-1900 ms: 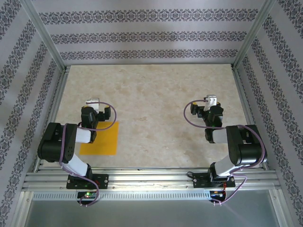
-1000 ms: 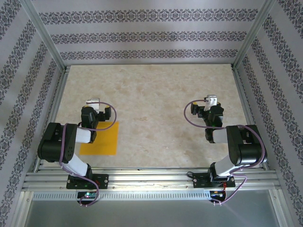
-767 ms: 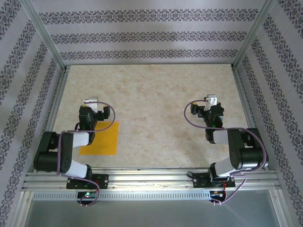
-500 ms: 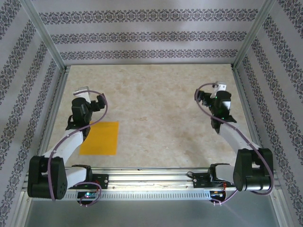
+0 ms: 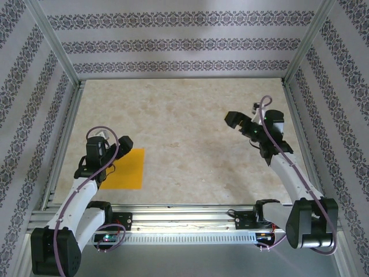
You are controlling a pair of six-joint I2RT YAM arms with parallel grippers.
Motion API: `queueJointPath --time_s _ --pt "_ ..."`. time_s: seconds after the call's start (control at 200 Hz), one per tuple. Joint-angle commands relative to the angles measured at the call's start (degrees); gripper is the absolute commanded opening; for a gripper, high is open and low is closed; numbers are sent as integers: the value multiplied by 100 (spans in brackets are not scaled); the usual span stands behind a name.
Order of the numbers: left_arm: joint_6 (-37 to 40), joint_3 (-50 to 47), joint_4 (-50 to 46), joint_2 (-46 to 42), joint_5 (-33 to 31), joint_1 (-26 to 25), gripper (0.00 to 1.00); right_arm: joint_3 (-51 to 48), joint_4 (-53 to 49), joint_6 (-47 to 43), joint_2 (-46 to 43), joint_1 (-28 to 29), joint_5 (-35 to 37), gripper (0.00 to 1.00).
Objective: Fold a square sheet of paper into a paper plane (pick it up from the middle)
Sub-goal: Move the square sheet of paper to the center of the table.
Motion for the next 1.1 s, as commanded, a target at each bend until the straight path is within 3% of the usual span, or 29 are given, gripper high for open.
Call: queueJointPath --time_s 0.0,0.14,0.335,0.744,1.094 --pt "-227 133 -1161 -129 -24 -120 99 -136 -231 133 -180 340 -199 98" --pt "-110 86 -1508 -208 -51 -240 97 -482 -83 432 -296 768 527 98" --pt "-268 -131 -1414 -165 -10 -322 97 -405 -555 101 -162 1438 542 98" --pt "-356 -16 -828 769 149 -589 97 -690 -460 292 -5 1772 684 98" --pt "-1089 342 138 2003 -116 -1708 98 -879 -474 387 64 1785 837 98"
